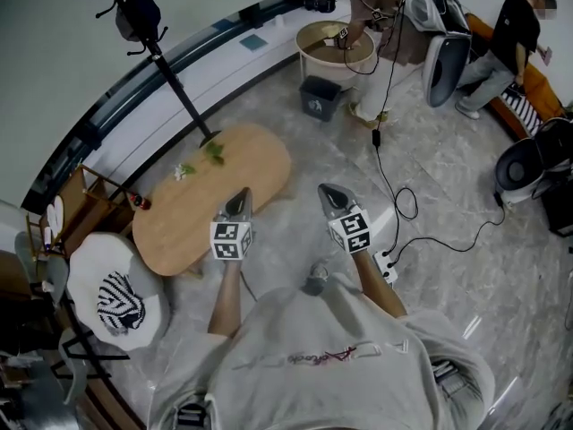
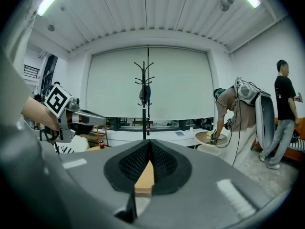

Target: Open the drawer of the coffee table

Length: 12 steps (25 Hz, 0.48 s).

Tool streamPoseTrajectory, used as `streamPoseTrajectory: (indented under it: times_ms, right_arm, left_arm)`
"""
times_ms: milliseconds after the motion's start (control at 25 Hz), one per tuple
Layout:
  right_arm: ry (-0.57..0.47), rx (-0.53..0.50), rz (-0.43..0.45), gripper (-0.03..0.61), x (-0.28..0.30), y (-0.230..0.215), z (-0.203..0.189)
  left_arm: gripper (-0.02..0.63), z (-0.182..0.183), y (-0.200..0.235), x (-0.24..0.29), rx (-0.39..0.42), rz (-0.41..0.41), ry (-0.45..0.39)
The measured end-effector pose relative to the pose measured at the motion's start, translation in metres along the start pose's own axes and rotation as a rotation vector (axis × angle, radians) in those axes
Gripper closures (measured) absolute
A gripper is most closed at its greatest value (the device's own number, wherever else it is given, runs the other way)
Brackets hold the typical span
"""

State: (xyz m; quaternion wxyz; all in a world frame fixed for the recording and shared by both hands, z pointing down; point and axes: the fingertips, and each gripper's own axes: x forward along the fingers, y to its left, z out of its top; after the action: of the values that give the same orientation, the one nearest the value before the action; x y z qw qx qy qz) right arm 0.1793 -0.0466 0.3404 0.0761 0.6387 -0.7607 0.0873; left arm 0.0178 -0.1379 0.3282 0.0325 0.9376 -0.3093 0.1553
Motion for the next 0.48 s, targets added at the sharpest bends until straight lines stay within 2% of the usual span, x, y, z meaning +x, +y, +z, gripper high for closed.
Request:
streamPoseTrajectory:
  times_ms: [240, 480]
  right_arm:
    - [-0.019, 0.011, 0.003, 0.575, 0.016, -0.061, 0.006]
    - [-0.029, 0.022, 0.02, 0.575, 0.031, -0.093, 0.007]
  left_arm:
    - [0.615, 0.019, -0.011, 0.053, 0.016, 0.019, 0.002]
    - [0.615, 0.029, -0.011, 0.079, 0.016, 0.051, 0.007]
